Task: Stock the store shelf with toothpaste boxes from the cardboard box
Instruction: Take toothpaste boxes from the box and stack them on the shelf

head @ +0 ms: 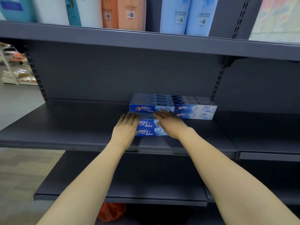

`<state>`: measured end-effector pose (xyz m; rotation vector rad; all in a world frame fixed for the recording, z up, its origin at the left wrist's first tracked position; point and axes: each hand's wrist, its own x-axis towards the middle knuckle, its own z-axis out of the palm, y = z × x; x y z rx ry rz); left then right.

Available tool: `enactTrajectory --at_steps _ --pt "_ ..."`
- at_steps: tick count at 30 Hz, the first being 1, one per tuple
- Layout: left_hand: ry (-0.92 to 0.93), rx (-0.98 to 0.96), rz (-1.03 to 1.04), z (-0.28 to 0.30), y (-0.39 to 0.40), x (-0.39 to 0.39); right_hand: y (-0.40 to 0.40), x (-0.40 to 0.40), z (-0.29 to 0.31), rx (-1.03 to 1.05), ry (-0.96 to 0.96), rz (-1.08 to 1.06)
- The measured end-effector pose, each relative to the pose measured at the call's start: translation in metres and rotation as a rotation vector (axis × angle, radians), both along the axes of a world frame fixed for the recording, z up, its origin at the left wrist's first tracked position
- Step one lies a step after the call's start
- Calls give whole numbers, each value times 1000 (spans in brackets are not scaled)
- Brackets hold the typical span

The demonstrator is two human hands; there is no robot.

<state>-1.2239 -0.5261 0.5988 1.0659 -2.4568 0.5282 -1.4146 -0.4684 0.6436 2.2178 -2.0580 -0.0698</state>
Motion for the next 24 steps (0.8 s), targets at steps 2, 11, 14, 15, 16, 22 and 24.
enactTrajectory --at_steps 2,11,14,15,16,22,24 --pt "15 -5 19 -2 0 -3 0 0 -7 -60 75 -10" --pt "59 -22 13 -6 -9 -6 15 -8 -40 -294 202 -86" --pt "51 -17 10 -4 -15 -8 14 -5 -44 -326 185 -66" --pt "47 -12 6 -4 -18 -8 13 -3 -44 -327 178 -83" --pt "41 -10 3 -4 -21 -9 10 -3 -46 -331 172 -102" --pt "30 34 -19 -3 -36 -15 2 -6 -45 -242 120 -137" --pt "25 38 -24 -4 -41 -17 0 -9 -42 -236 108 -149"
